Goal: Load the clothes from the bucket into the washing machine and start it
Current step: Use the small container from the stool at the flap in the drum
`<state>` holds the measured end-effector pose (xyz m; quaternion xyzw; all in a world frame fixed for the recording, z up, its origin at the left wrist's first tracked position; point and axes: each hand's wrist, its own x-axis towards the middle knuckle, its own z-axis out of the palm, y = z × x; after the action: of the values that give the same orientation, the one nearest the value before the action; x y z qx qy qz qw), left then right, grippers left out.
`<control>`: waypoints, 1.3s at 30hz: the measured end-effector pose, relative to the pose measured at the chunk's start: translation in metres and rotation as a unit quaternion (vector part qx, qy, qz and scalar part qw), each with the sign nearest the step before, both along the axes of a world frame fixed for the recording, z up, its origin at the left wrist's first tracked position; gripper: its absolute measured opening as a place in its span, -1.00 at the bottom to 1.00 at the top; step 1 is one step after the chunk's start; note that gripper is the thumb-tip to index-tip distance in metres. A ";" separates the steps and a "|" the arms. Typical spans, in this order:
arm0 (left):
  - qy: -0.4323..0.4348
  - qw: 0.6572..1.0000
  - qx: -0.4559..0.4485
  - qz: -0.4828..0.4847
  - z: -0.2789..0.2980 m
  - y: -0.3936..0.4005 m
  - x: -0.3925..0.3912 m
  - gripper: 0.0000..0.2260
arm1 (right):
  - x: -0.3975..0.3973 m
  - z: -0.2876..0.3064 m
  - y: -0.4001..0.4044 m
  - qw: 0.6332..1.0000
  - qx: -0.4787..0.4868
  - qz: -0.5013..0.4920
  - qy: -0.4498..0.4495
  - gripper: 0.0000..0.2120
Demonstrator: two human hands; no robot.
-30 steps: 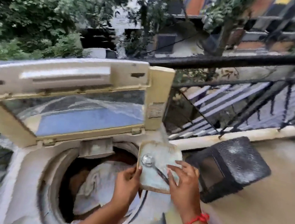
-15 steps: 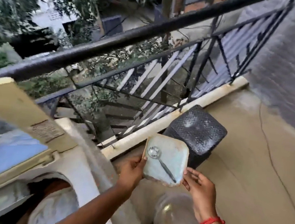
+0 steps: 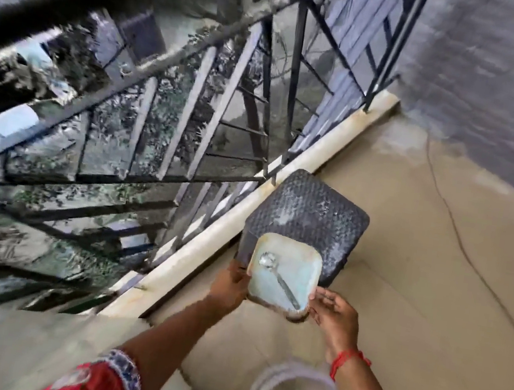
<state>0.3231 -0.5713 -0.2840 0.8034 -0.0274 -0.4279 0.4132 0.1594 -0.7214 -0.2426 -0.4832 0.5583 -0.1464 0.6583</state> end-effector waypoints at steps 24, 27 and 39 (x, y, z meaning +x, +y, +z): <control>-0.198 0.968 0.071 -0.138 -0.030 -0.118 0.018 -0.37 | 0.076 -0.094 -0.094 0.935 -0.292 0.091 0.180 -0.60; -0.211 0.966 0.048 -0.144 -0.001 -0.088 -0.003 -0.36 | 0.073 -0.060 -0.067 0.903 -0.355 0.192 0.144 -0.54; -0.407 0.905 0.107 -0.056 0.187 0.155 -0.063 -0.42 | 0.068 0.157 0.178 0.710 -0.528 0.465 0.000 -0.43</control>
<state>0.2598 -0.4164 -0.0972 0.9441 -0.1926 -0.0864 0.2531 0.2271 -0.5439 -0.0851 -0.9507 0.0946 -0.0926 0.2803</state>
